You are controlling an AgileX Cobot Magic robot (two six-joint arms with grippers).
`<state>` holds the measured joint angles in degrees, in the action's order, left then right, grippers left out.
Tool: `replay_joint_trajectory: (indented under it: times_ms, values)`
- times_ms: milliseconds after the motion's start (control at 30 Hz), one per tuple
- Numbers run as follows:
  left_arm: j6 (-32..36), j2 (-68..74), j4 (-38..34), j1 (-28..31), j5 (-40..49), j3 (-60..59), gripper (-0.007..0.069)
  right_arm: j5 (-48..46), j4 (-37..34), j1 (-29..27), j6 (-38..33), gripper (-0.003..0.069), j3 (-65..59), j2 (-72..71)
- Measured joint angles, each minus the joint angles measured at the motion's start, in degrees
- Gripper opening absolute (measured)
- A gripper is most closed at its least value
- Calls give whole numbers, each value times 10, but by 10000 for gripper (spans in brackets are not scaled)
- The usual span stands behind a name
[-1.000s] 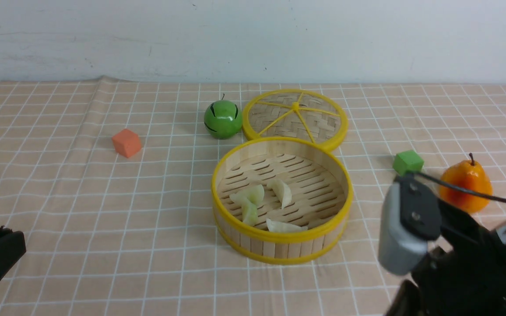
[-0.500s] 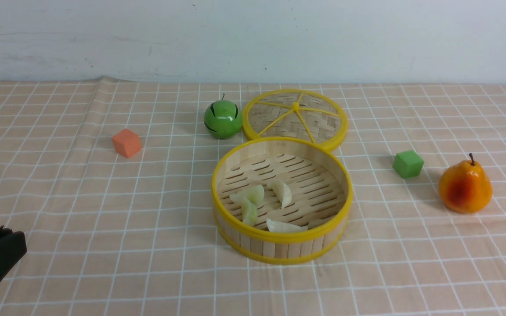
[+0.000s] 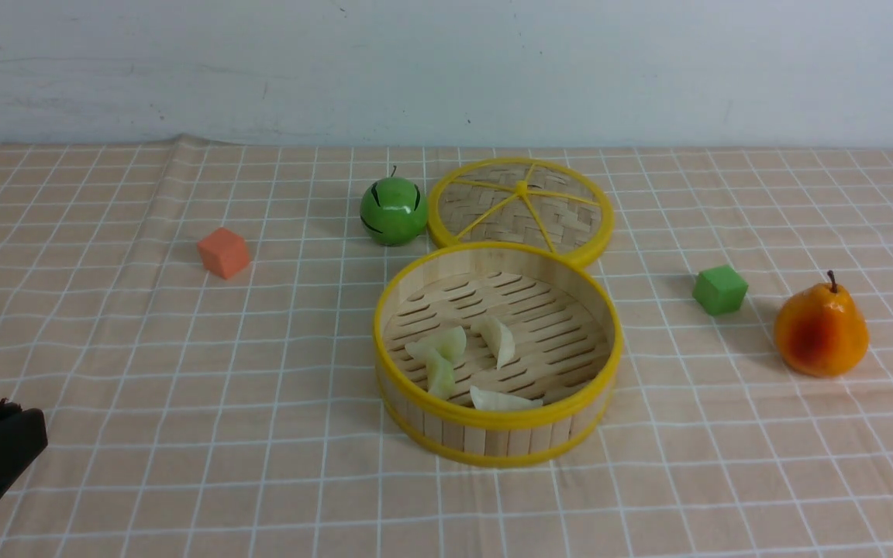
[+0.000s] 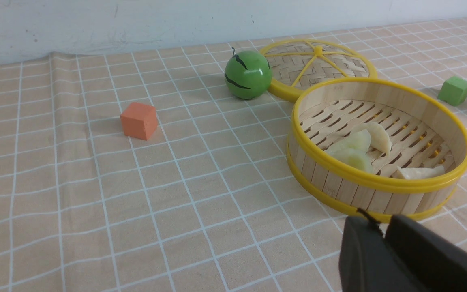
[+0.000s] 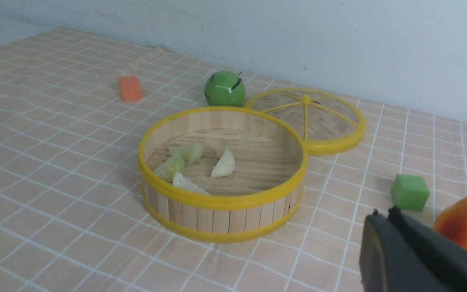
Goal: Put the dumplings into the steamer on the table with the brown tablecloth.
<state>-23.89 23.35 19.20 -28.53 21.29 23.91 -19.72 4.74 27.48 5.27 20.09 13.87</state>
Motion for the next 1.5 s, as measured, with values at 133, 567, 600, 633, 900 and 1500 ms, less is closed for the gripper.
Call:
replay_joint_trajectory:
  times_ms: [133, 567, 600, 633, 900, 1500]
  values:
    - [0, 0, 0, 0, 0, 0, 85, -30, 19, 0, 1, 3, -2, -6]
    - [0, 0, 0, 0, 5, 0, 91, 68, 34, -181, 34, 3, -177, -139]
    - [0, 0, 0, 0, 4, 0, 92, 85, 15, -216, 35, 3, -198, -143]
    - [0, 0, 0, 0, 4, 0, 92, 81, -11, -243, 36, 3, -210, -144]
    - [0, 0, 0, 0, 5, 0, 99, -14, -61, -280, 33, 3, -212, -144]
    - [0, 0, 0, 0, 5, 0, 113, -28, -65, -280, 33, 23, -209, -144]
